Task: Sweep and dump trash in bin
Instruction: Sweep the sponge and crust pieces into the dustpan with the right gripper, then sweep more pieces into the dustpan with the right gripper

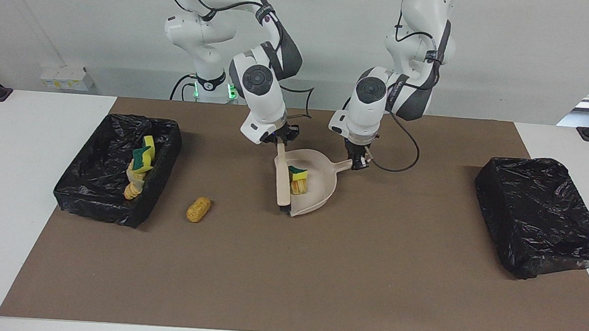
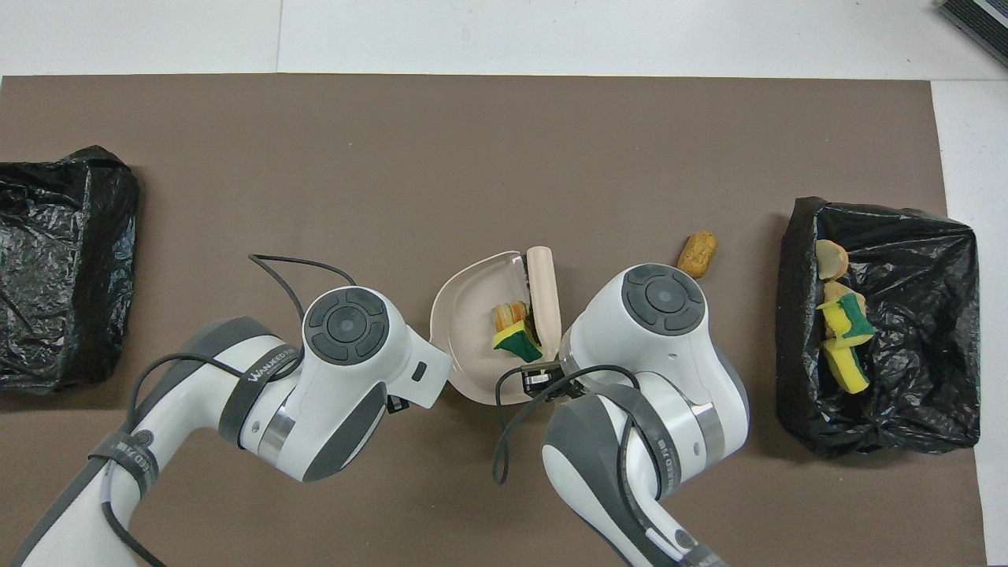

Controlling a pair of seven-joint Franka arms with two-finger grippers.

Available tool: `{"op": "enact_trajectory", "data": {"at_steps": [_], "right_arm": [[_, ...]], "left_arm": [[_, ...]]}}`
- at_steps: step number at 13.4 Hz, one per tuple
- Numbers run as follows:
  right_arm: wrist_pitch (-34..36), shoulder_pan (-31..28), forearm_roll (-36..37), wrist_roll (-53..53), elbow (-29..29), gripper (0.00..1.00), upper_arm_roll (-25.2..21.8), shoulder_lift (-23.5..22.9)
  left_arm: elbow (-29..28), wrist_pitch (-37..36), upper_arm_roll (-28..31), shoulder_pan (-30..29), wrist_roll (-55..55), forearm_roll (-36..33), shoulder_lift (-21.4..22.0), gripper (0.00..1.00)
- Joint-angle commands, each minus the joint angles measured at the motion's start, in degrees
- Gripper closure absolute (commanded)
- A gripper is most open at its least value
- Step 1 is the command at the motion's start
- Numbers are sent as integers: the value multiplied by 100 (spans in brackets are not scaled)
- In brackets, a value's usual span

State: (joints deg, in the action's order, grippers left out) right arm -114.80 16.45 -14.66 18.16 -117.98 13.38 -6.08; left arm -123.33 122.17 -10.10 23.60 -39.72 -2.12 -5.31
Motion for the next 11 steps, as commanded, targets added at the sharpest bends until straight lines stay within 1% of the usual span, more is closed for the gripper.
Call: {"op": "enact_trajectory", "data": {"at_steps": [1, 2, 3, 6, 8, 11], "right_arm": [[81, -264, -98, -574, 29, 100, 33, 160], [-6, -299, -107, -785, 30, 100, 33, 160], [-24, -326, -194, -674, -5, 100, 33, 160], [-7, -370, -116, -717, -76, 100, 24, 221], [-77, -353, -124, -534, -128, 100, 24, 248], [-568, -221, -159, -94, -392, 100, 68, 266]], "left_arm": [[-183, 316, 26, -22, 157, -87, 4, 100], [-183, 351, 26, -23, 157, -87, -5, 100], [-191, 377, 26, -40, 157, -78, -5, 100], [-183, 447, 26, -110, 157, -43, -22, 100], [-174, 457, 26, -128, 157, -25, -22, 100], [-174, 483, 17, -198, 157, -25, -40, 100]]}}
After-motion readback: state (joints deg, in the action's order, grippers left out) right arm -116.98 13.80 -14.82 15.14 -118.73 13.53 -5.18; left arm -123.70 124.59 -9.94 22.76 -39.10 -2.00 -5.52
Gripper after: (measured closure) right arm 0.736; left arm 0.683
